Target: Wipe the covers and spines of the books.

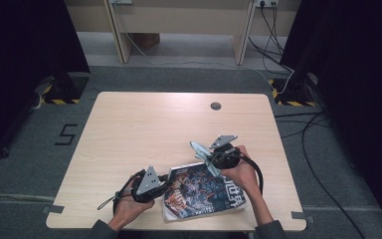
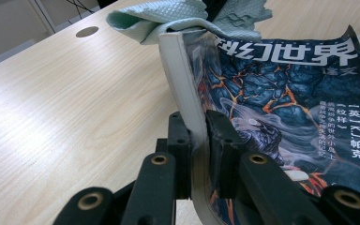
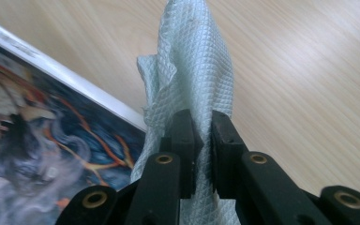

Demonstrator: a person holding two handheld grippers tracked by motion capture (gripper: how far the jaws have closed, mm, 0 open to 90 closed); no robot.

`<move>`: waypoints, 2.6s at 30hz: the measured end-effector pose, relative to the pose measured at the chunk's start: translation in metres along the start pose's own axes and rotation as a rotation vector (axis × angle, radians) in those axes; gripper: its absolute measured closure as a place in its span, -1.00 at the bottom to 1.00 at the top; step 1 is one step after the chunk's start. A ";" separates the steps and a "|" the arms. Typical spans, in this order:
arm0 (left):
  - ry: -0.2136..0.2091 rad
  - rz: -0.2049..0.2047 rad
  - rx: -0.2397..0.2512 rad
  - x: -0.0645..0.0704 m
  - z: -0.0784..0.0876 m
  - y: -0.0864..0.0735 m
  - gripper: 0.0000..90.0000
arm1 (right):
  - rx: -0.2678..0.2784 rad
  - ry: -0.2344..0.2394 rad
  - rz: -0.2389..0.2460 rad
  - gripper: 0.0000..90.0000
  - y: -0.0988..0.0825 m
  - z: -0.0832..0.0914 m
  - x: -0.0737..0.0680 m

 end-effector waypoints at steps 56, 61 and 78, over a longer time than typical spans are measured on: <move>-0.009 -0.017 0.016 0.001 0.000 0.004 0.81 | -0.051 -0.052 -0.047 0.83 -0.019 -0.009 0.041; -0.006 -0.017 0.016 0.002 0.000 0.004 0.81 | -0.006 -0.004 -0.014 0.83 -0.006 -0.003 0.018; 0.000 -0.047 0.024 0.005 0.001 0.007 0.82 | -0.058 -0.110 -0.154 0.83 -0.044 -0.012 0.073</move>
Point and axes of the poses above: each handheld gripper's, and its own axes: z roughly backward along the jaws, y roughly out of its top, x roughly to its right, the point moved 8 cm from there along -z, roughly forward along the jaws, and after that the axes turned 5 degrees about -z, right-handed, at the moved point
